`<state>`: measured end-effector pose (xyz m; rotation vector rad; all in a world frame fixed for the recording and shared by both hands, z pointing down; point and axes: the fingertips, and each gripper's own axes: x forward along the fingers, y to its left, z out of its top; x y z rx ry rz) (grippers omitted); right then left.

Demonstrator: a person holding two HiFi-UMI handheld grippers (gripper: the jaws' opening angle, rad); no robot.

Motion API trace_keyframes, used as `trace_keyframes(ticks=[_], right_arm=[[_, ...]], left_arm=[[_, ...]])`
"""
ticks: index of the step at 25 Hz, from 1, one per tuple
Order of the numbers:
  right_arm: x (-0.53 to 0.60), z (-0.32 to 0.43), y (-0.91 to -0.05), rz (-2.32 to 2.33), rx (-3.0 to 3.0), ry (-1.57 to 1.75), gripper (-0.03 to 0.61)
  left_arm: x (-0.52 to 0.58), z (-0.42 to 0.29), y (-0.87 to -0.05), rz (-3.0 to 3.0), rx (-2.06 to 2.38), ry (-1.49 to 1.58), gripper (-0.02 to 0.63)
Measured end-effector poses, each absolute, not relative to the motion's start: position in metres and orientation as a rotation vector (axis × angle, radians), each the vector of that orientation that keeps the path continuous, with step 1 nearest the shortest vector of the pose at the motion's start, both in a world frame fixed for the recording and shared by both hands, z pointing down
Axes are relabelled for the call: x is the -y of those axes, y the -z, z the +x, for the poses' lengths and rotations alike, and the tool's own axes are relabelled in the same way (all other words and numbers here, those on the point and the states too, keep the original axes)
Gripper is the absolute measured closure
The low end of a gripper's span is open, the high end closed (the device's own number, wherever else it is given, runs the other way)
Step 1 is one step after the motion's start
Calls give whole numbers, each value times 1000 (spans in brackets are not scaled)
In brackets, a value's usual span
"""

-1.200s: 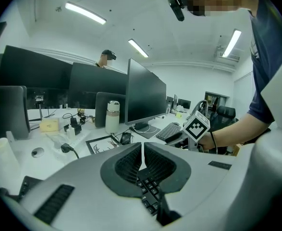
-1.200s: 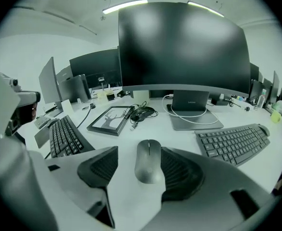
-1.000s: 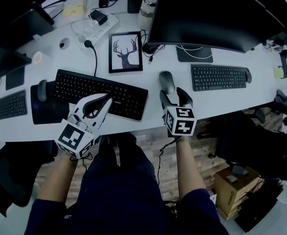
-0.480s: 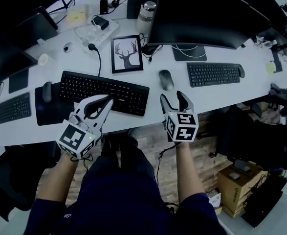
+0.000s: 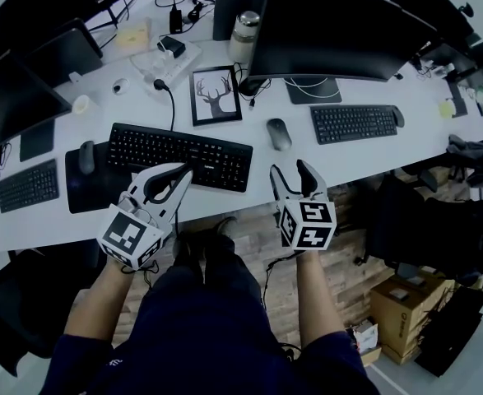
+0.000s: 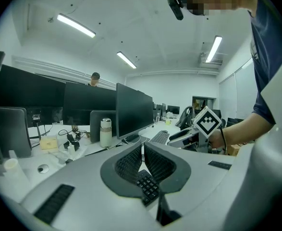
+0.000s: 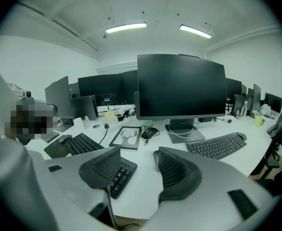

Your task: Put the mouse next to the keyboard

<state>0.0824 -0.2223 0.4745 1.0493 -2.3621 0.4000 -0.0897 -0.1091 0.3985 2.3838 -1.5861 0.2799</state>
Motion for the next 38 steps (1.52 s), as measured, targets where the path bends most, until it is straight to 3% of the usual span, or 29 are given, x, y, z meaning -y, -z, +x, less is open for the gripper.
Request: trace_keyframes(ticks=[13,38], right_arm=[[195,77,-437,1087,2441,-402,359],[175,52,-390,1075,2562,-366,508]], left_arm=[[97,-86,-380,2426,1580,-264,571],[94,-92,-364,2464,1556,-231,571]])
